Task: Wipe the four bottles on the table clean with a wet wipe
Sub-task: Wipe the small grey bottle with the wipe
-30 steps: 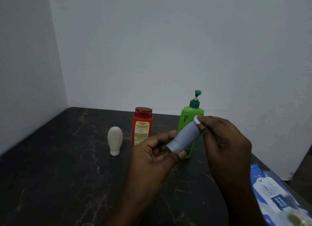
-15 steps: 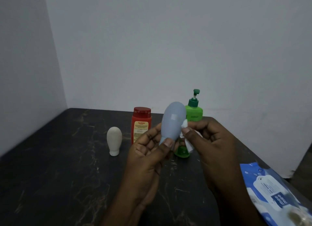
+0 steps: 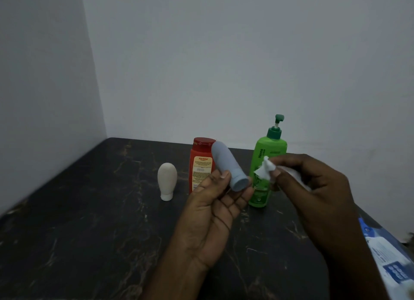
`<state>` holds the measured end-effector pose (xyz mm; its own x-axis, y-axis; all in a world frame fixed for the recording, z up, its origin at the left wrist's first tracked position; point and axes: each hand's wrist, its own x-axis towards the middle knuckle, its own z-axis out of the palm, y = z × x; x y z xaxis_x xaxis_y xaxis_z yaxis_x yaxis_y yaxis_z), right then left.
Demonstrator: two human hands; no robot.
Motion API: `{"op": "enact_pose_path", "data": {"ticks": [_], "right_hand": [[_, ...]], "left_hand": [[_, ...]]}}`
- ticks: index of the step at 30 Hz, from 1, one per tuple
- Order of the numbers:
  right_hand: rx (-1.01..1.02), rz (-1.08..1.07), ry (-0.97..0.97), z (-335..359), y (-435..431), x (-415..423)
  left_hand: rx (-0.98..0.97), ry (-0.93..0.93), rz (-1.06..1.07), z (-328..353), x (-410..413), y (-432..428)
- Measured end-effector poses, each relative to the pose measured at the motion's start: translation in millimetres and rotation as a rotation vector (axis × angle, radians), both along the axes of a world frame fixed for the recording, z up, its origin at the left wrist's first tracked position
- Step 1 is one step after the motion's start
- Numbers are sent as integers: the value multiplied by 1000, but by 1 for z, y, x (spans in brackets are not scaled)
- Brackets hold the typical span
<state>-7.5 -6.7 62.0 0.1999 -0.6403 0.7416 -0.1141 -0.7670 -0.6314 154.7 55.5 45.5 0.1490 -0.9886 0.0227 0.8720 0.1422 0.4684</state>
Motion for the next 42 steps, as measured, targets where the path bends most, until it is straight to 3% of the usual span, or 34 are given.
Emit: {"op": "enact_pose_path", "data": {"ticks": [8,14,22,25,32,36,42], "right_hand": [[-355,-19,285,1,15,14],[-367,-137,310,0,4,2],[-450,-72,303,6,16,5],[-403,-129,292,1,4,2],[-372,-8,316,6,8,-1],[-169,16,246,4,4,-1],[163,244,38,4,3,0]], "left_hand": [[-106,-214,138,-3,-6,-2],[-161,-235,150,-4,-9,0],[-169,-285,164,-6,-7,-2],[-152,-265,139,-6,-8,-2],[-121,-317,112,-9,-4,-5],[-144,-272,97,-8,-2,-4],[-160,-201,12,-11,-1,-5]]}}
